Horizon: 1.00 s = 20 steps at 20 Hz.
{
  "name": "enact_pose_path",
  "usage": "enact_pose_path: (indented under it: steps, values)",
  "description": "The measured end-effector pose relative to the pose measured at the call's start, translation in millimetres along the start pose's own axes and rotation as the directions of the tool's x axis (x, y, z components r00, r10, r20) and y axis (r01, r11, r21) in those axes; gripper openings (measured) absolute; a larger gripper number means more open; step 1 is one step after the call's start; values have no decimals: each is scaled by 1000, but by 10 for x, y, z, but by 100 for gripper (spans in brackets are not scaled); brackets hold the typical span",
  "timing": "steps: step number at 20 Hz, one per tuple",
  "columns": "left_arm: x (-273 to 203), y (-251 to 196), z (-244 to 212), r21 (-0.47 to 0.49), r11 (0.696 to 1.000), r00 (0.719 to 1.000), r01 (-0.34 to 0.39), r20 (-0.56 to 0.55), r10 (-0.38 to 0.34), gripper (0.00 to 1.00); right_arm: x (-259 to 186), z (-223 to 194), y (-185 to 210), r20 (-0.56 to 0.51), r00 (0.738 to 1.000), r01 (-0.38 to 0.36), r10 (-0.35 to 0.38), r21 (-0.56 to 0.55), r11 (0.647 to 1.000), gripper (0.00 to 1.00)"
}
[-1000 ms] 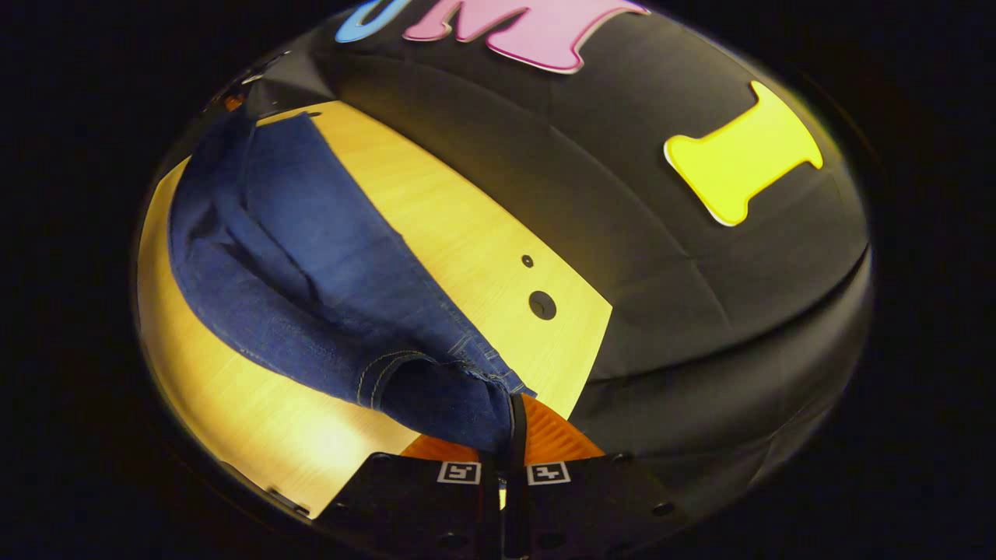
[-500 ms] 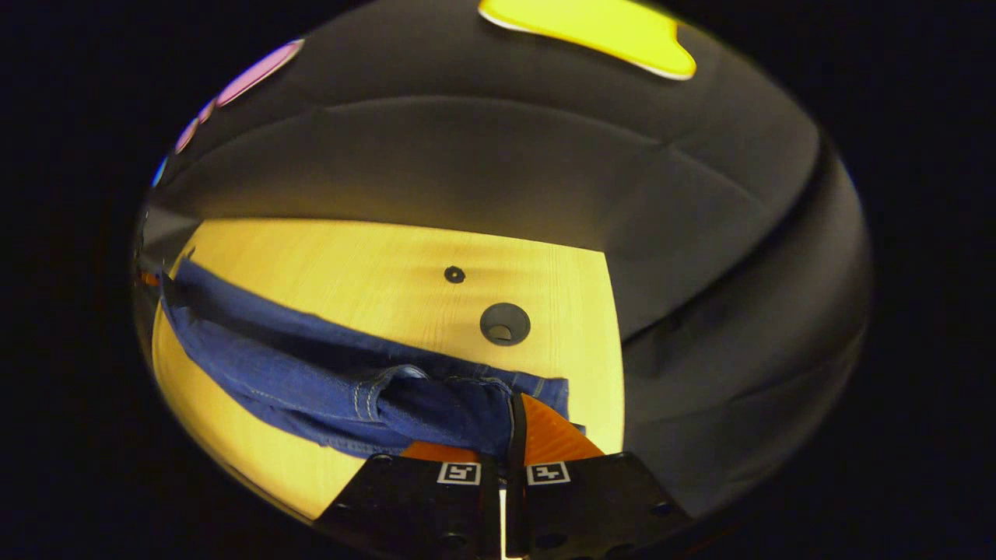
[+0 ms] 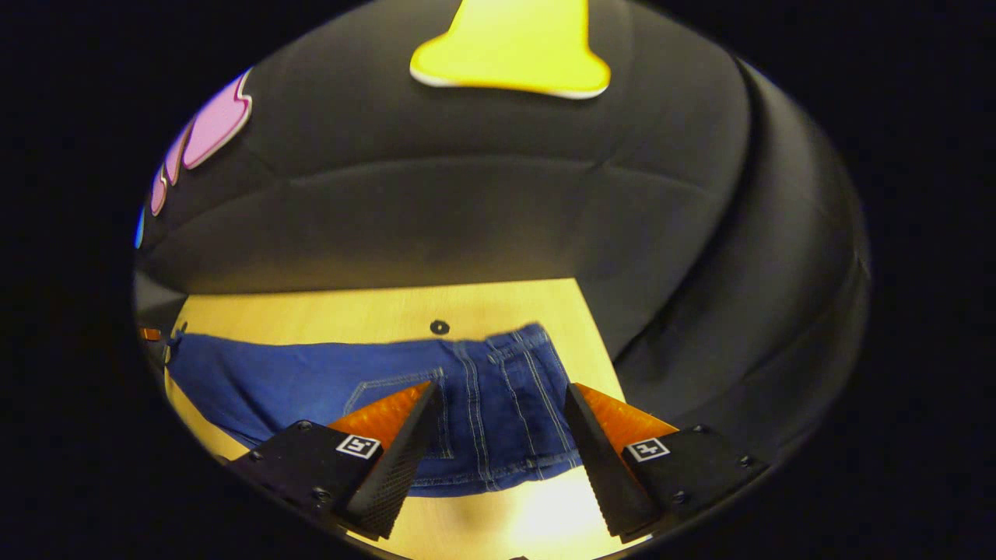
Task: Grasp the waist and the cuffs of the jeans and fold them to make the two legs overlap; first hold the waist and fold one-third of the jeans toward the cuffs, then hold the cuffs and fold the remaining one-third in the same direction to finish folding.
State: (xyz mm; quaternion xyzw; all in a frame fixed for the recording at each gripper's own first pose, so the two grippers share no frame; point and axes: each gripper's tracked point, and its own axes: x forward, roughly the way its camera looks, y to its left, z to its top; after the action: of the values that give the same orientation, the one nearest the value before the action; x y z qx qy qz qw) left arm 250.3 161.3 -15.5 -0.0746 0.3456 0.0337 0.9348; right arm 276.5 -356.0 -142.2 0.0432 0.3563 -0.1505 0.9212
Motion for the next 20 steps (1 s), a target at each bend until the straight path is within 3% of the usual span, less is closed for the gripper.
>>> enact_pose_path:
  steps: [4,8,9,12,15,19,20]
  values:
    - [-616,-191,286,-28,999,965,40,260,-31,97,-262,-212,-356,69,990,105,-120,189,976,98]
    - [-1064,-473,264,-31,997,903,70,427,-50,97,-169,-516,-526,13,991,119,-133,367,922,99]
    - [-1120,-574,192,-23,997,896,76,439,-58,97,-163,-541,-604,-1,989,138,-149,386,912,99]
    - [-1131,-832,-18,46,996,914,80,395,-92,97,74,-732,-717,-43,982,188,-186,384,904,99]
    - [-1049,-1065,-134,94,990,926,108,352,-134,97,335,-914,-702,-74,982,189,-174,405,895,99]
    - [-891,-1425,-295,161,976,936,146,297,-189,97,381,-938,-684,-39,984,175,-173,396,901,99]
    - [-869,-1530,-324,179,971,935,160,288,-207,97,369,-941,-647,-30,987,159,-161,401,902,92]
